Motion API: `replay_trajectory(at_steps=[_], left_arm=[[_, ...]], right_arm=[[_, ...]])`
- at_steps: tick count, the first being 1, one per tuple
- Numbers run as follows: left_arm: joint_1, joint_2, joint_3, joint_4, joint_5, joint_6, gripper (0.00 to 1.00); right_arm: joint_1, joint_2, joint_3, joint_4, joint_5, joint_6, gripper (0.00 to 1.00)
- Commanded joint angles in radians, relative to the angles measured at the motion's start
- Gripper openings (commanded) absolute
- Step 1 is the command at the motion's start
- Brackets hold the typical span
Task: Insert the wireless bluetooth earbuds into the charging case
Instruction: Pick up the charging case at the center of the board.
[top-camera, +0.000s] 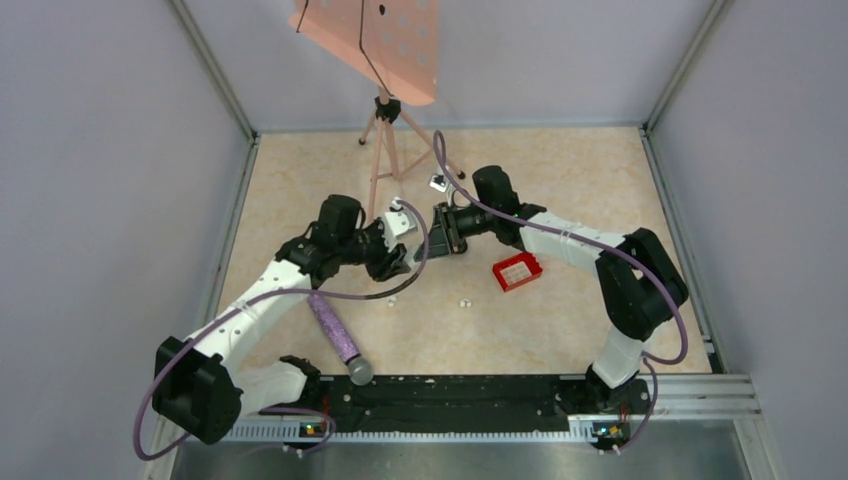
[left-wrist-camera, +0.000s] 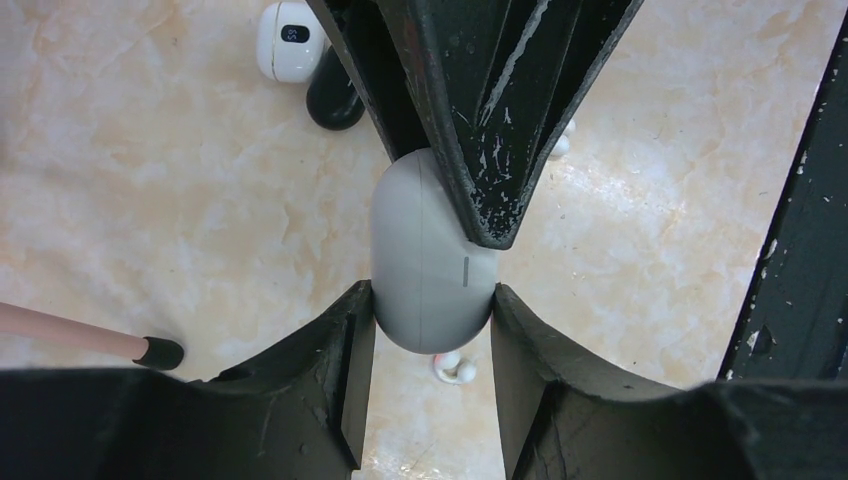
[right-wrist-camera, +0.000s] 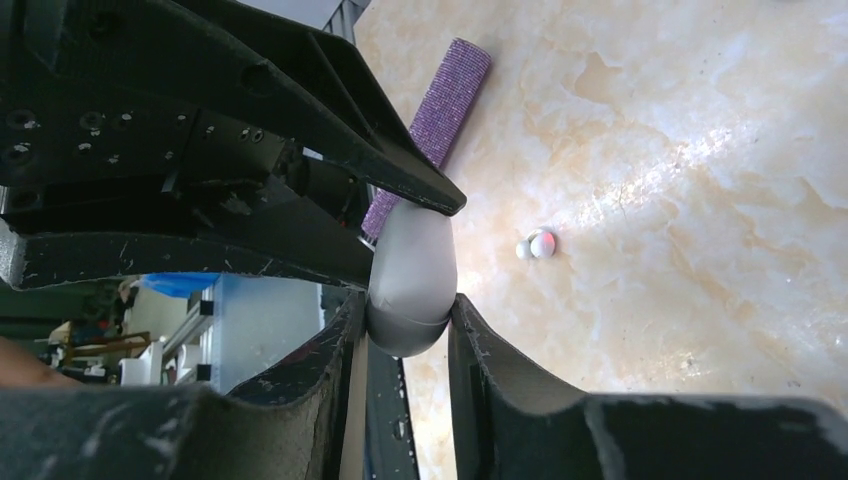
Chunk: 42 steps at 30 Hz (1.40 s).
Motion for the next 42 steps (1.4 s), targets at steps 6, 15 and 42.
replay_trajectory(at_steps=[6, 15, 42], left_arm=[[-0.012, -0.028, 0.036, 0.071, -0.029, -0.025, 0.34], [0.091, -0.093, 0.079, 0.237, 0.169, -0.491, 0.73], [0.145, 0.143, 0.25, 0.885, 0.614, -1.065, 0.11]], right_arm=[[0.007, -0.021, 0.018, 0.111, -0.033, -0.019, 0.0], [-0.082, -0.287, -0.004, 0.163, 0.06, -0.073, 0.0], [-0.074, -0.363, 0.16, -0.015, 0.128, -0.236, 0.2]])
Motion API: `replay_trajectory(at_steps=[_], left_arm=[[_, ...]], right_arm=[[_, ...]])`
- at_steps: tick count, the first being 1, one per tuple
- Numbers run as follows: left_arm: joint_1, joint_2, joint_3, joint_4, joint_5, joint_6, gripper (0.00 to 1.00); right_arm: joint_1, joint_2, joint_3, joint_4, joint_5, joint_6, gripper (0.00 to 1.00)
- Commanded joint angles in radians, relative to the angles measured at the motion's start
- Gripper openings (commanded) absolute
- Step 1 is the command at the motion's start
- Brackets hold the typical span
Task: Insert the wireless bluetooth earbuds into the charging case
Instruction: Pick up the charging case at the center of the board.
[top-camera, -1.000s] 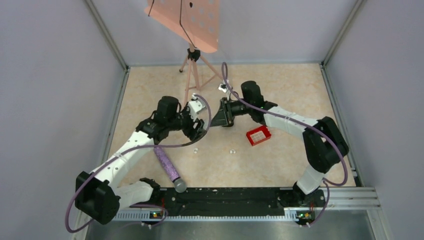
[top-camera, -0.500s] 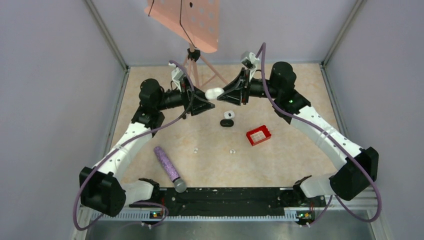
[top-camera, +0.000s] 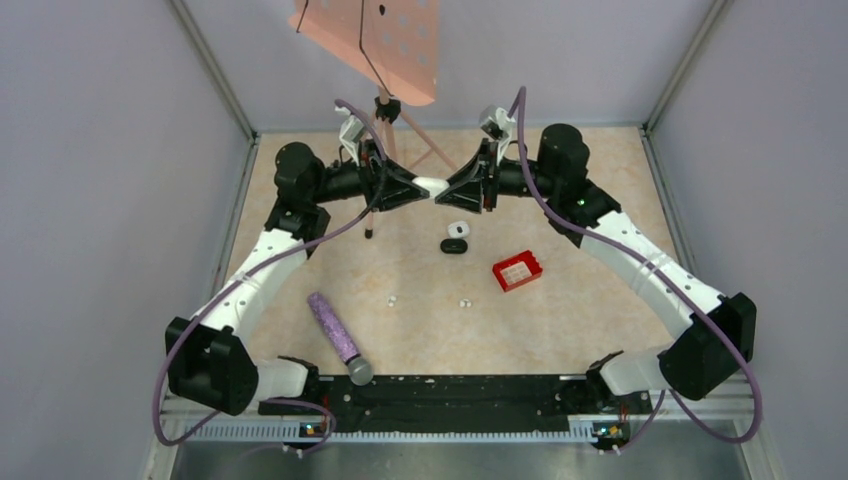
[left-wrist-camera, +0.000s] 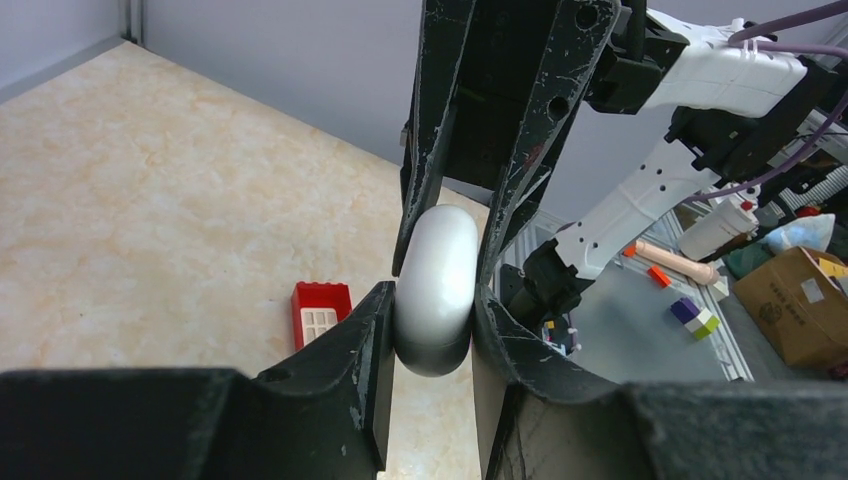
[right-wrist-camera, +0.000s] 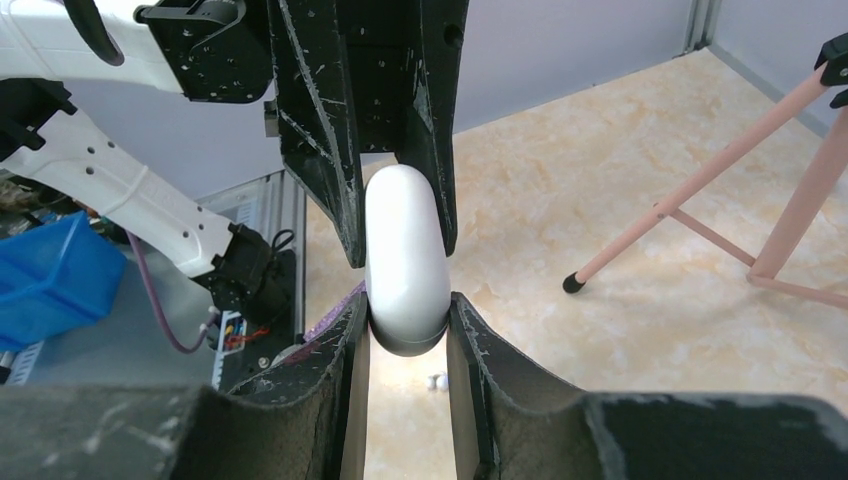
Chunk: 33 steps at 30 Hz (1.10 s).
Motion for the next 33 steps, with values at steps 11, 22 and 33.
replay_trajectory(at_steps=[11, 22, 33], left_arm=[[-0.016, -0.018, -0.031, -0.001, 0.16, 0.202, 0.04], [-0.017, -0.035, -0.063, -0.012, 0.151, 0.244, 0.03], [-0.01, -0.032, -0.078, -0.043, 0.077, 0.194, 0.49]], right_arm=[[0.009, 0.03, 0.113, -0.218, -0.035, -0.073, 0.38], [0.011, 0.045, 0.149, -0.267, -0.046, -0.105, 0.42], [0.015, 0.047, 0.174, -0.259, -0.065, -0.15, 0.01]])
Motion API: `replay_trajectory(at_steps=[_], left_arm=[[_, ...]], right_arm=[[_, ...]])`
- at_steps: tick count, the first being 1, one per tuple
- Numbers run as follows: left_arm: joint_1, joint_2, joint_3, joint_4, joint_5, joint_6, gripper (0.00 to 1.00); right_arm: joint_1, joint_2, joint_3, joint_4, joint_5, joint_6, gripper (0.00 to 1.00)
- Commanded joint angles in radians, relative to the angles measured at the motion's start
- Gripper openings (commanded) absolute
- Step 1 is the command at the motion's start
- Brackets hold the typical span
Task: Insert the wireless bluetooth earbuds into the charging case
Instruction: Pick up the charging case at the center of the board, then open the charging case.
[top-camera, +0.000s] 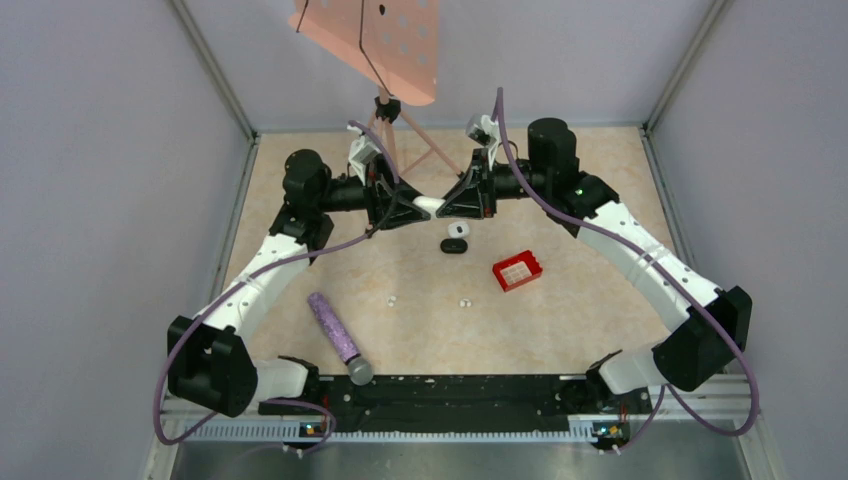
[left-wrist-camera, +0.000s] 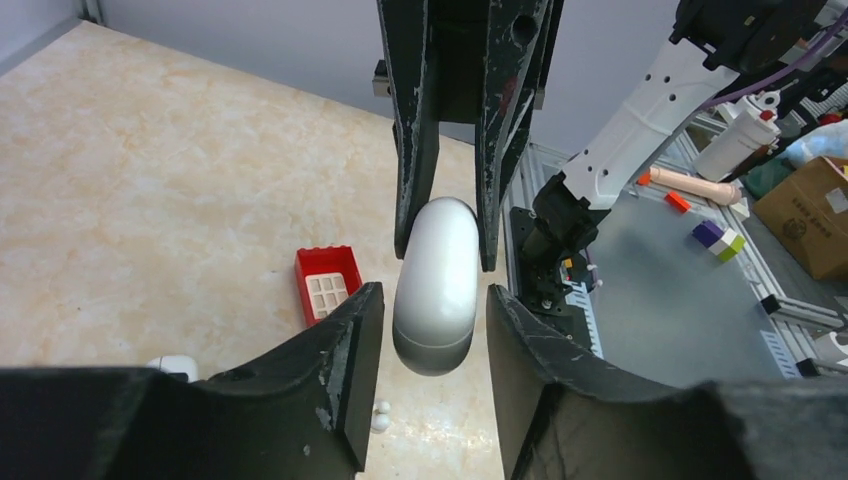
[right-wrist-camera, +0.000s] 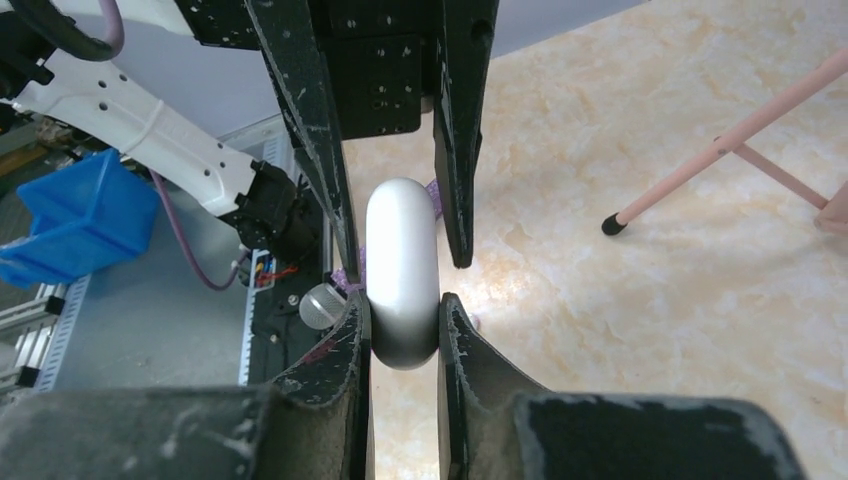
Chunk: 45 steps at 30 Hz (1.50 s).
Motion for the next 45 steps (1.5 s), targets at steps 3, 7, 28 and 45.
replay_trajectory(at_steps=[3, 7, 28, 45], left_arm=[[0.005, -0.033, -0.057, 0.123, -0.006, -0.109, 0.52], [0.005, -0.032, -0.069, 0.163, -0.007, -0.165, 0.53], [0.008, -0.015, -0.058, 0.221, -0.05, -0.245, 0.41], [-0.003, -0.001, -0.092, 0.288, 0.009, -0.187, 0.0]], right_arm=[[0.009, -0.001, 0.088, 0.036, 0.01, -0.025, 0.0], [0.009, 0.001, 0.091, 0.036, 0.015, -0.023, 0.0], [0.009, 0.014, 0.075, 0.041, 0.012, -0.011, 0.01], [-0.008, 0.056, 0.139, -0.025, 0.148, 0.05, 0.38]])
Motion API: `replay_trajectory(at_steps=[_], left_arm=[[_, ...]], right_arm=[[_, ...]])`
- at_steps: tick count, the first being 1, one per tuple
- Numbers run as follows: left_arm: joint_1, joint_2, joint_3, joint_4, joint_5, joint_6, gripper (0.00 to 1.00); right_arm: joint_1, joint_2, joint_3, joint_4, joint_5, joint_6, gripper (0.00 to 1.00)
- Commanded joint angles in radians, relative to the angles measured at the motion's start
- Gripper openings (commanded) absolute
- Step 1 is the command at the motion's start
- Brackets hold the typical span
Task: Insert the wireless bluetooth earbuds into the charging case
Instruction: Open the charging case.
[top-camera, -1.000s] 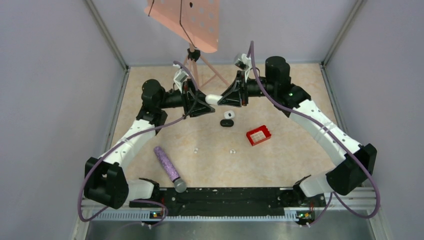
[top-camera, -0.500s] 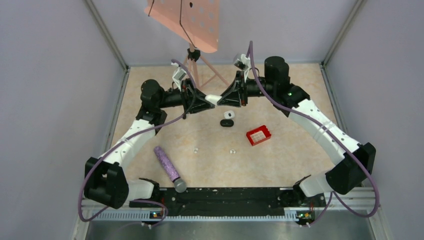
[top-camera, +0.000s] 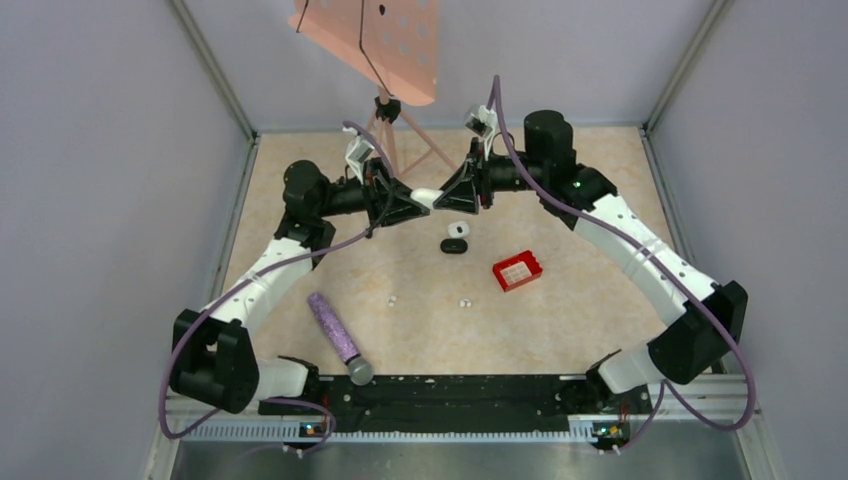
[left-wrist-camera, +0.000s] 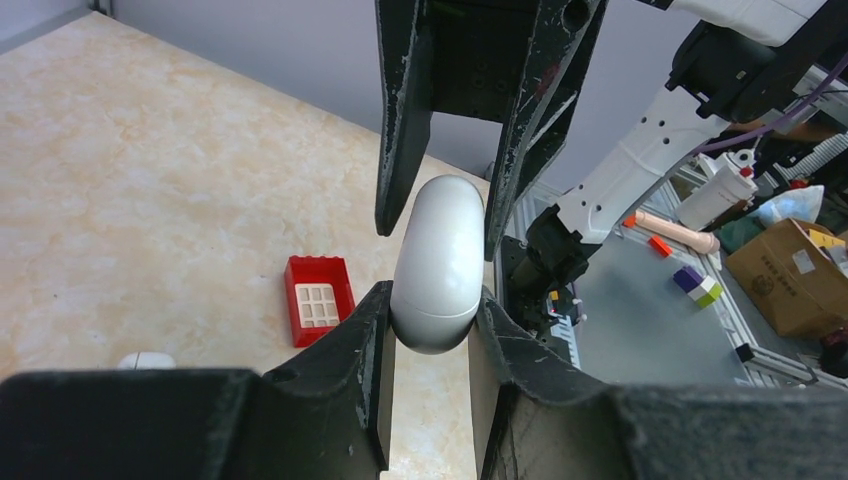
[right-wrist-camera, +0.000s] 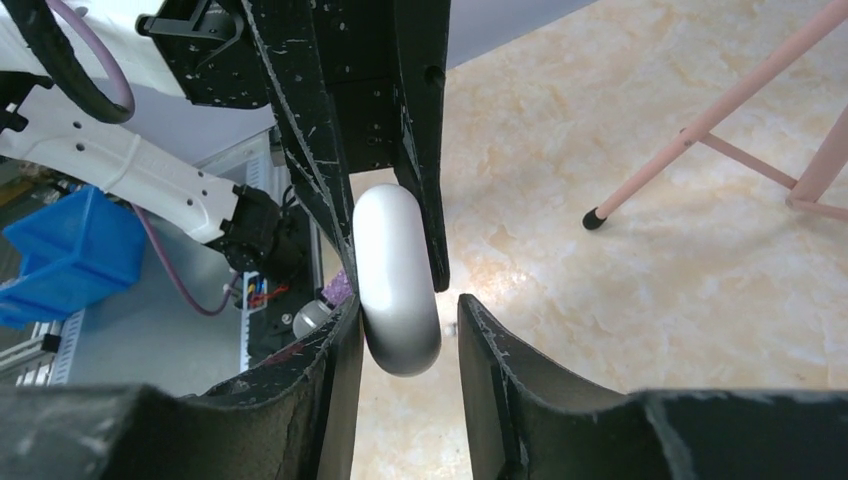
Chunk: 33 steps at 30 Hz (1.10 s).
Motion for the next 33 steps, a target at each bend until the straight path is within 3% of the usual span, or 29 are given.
replay_trajectory(at_steps=[1, 20, 33], left_arm=[[-0.013, -0.016, -0.01, 0.072, 0.066, 0.043, 0.0], [-0.014, -0.035, -0.033, 0.055, 0.077, 0.079, 0.0], [0.008, -0.028, -0.059, 0.029, 0.028, 0.06, 0.0]], right_arm=[[-0.011, 0.024, 0.073, 0.016, 0.07, 0.026, 0.39], [-0.038, 0.032, 0.125, -0.01, 0.095, 0.025, 0.43], [-0.045, -0.019, 0.199, -0.091, -0.028, -0.033, 0.48]])
